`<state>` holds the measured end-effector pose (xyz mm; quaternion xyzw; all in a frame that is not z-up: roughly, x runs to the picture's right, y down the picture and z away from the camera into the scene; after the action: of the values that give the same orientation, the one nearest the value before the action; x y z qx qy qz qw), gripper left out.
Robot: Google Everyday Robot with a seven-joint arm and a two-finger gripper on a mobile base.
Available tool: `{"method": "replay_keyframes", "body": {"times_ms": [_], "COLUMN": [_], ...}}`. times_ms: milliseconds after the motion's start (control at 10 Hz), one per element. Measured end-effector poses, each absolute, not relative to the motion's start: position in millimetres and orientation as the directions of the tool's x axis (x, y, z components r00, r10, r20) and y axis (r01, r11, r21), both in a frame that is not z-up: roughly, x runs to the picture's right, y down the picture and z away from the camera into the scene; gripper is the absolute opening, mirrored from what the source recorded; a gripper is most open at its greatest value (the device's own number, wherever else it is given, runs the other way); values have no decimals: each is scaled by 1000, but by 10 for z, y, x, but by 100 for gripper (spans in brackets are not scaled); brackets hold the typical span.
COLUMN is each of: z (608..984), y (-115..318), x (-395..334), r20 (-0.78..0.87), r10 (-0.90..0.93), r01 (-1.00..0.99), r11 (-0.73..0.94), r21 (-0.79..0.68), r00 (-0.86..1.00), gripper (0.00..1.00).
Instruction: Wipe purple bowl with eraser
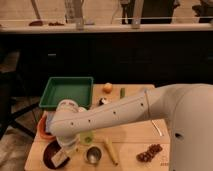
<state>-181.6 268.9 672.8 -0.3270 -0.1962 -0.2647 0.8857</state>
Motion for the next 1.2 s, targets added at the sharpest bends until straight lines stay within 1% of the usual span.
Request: {"method": "replay_keyframes", "body": {"times_ms": [300,700,900,1200], "z": [6813,6877,6836,6657], "y": [2535,2459,2446,2459], "x": [-1858,-1994,-2139,-2290], "r20": [519,539,564,599], "r10": [-358,-373,-379,-393], "r01": [608,631,649,679], "r11": [645,638,637,631], "r21": [-464,-442,-416,-376], "r00": [776,755,734,697], "gripper": [0,0,0,0]}}
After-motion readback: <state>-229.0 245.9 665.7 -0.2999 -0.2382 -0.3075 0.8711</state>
